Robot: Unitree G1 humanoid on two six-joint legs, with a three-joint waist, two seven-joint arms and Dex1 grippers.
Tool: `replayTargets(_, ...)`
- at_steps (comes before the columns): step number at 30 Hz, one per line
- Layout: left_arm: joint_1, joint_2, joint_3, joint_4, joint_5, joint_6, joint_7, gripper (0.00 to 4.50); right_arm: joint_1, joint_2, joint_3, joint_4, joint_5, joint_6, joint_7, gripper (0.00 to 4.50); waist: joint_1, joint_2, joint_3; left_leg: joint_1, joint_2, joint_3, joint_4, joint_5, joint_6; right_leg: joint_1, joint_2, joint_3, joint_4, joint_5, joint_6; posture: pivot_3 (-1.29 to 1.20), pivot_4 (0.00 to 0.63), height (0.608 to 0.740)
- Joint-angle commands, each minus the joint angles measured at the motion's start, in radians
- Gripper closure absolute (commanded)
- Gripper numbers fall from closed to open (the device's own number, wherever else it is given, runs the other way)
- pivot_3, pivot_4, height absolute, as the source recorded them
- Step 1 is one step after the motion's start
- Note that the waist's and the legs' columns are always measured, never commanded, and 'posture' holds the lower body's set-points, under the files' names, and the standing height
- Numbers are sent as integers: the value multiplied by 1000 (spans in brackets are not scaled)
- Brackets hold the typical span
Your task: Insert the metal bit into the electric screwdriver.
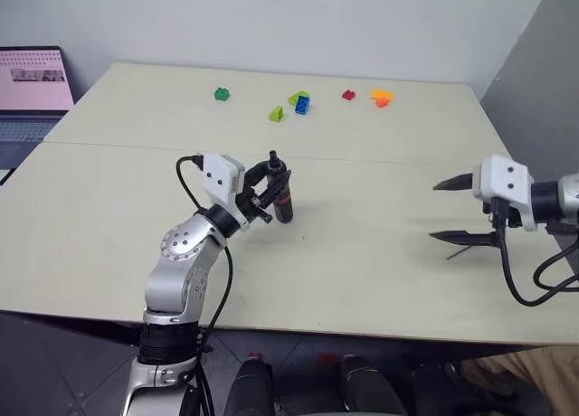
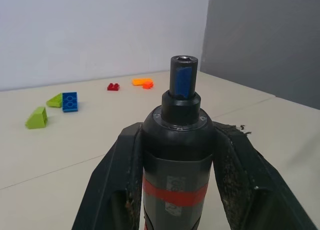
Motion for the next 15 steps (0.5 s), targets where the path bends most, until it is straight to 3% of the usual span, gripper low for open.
replayTargets(1,-6,-4,-55,-34,-10,-2,-17,2889,-161,29,170,292,-263,-354,147,0,-5,2,1,1,0,0,0,0,0,0,0,0,0,0,0,0,150,740)
replayTargets(6,-9,0,-63,-37,-11,-6,-5,2889,-355,127,321,647,-488,-632,171,0,-14,4,2,1,0,1,-1,0,0,0,0,1,0,0,0,0,150,740)
replayTargets(15,4,5,-60,-38,-8,-17,8,2889,-511,249,398,981,-652,-813,117,0,-17,6,3,2,-1,1,-1,0,0,1,-1,2,1,3,-5,0,150,740)
